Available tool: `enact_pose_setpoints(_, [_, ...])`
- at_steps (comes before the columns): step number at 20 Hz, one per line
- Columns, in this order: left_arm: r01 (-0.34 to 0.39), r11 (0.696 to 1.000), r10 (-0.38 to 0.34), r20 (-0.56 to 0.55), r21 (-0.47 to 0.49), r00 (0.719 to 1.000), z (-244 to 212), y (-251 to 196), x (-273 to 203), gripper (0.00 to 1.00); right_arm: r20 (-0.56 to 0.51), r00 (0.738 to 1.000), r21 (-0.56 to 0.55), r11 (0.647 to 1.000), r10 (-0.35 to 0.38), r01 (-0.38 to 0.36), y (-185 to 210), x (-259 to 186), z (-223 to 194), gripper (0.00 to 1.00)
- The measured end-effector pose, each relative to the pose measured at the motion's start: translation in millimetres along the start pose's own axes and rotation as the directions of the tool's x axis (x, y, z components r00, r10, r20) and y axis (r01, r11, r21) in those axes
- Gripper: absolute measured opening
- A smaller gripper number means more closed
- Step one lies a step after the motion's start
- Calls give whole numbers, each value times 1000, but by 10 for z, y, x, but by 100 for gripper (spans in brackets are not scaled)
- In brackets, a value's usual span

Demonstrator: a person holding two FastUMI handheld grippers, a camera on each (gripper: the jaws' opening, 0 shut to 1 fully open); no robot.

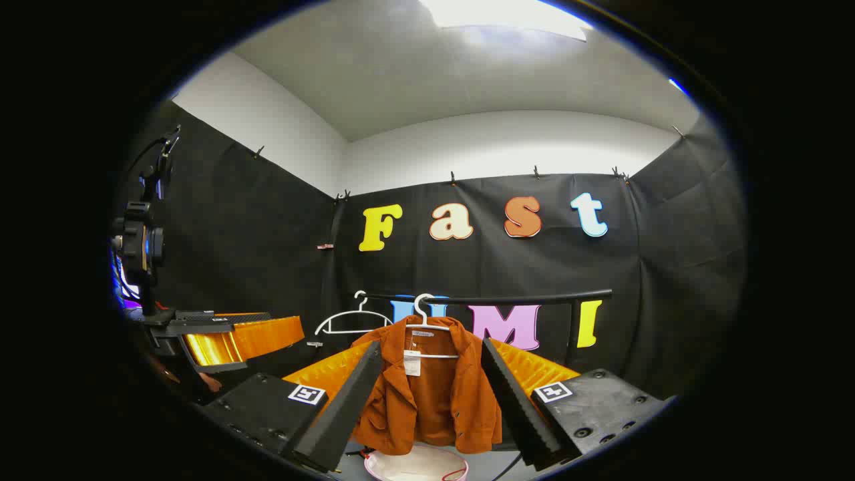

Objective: Grasp the clothes on the hanger with both hands and then place them into the laundry hamper below.

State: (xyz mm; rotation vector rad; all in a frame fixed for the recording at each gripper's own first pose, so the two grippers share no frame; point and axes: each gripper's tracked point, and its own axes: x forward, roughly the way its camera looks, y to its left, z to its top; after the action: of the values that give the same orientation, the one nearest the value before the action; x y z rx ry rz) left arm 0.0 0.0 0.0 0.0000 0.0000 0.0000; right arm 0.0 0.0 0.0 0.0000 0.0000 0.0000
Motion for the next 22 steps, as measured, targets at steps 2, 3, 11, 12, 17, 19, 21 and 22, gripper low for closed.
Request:
enact_pose_setpoints(2, [5, 1000, -5, -5, 3, 1000, -9, 14, 46, 94, -4, 1000, -2, 1000, -3, 3, 13, 14, -12, 98])
enact_pose_setpoints(3, [4, 1000, -4, -3, 3, 1000, -15, 29, 87, 93, -8, 1000, -2, 1000, -3, 3, 22, 20, -27, 99])
enact_pose_setpoints(11, [17, 1000, -17, -6, -24, 1000, -20, -14, 303, 93, 22, 1000, -29, 1000, 3, -2, -5, 67, 35, 97])
enact_pose_setpoints(12, [5, 1000, -5, -3, -23, 1000, -1, -1, 286, 93, 23, 1000, -25, 1000, 13, -12, 16, 86, 17, 98])
enact_pose_setpoints(17, [-30, 999, 30, 4, -34, 1000, 32, 63, 229, 93, 23, 999, -19, 999, 37, -37, 80, 267, 10, 98])
enact_pose_setpoints(19, [-45, 998, 45, 0, -38, 999, 35, 130, 217, 93, 13, 999, -15, 999, 50, -50, 132, 302, -34, 98])
enact_pose_setpoints(21, [-56, 997, 56, -2, -45, 998, 26, 192, 196, 93, 0, 998, -11, 998, 65, -65, 206, 320, -82, 98])
enact_pose_setpoints(22, [-59, 997, 59, -4, -50, 998, 12, 217, 192, 93, -7, 998, -13, 998, 69, -69, 228, 325, -105, 98])
